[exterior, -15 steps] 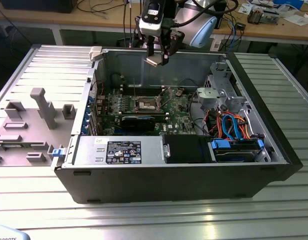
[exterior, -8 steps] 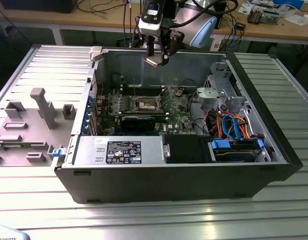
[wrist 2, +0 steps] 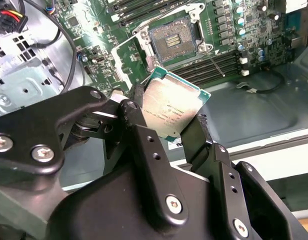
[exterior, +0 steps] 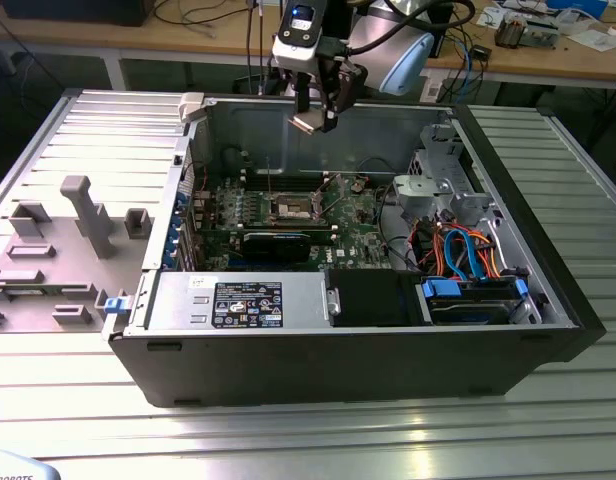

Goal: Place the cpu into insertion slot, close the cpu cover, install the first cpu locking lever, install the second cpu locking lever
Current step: 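Place the cpu into insertion slot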

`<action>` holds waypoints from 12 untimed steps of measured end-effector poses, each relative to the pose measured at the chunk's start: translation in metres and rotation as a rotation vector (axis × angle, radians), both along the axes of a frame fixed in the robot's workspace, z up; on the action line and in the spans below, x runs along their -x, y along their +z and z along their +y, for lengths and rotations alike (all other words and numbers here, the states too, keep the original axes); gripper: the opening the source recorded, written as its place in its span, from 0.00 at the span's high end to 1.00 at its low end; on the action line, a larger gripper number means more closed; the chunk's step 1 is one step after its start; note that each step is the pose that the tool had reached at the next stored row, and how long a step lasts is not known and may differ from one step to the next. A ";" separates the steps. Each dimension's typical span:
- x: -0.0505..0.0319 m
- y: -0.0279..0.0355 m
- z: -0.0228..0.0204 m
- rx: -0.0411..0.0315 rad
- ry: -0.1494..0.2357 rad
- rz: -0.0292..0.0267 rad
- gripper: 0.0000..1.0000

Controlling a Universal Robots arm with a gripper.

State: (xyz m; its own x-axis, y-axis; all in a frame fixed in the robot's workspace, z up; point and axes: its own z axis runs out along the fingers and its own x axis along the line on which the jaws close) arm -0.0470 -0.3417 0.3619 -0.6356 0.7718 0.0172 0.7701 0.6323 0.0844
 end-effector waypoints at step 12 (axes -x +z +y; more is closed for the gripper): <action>0.0000 -0.0010 -0.0004 0.0000 -0.086 0.0000 0.46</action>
State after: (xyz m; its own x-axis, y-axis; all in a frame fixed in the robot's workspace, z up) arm -0.0470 -0.3420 0.3609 -0.5673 0.8233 0.0172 0.8213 0.5642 0.0843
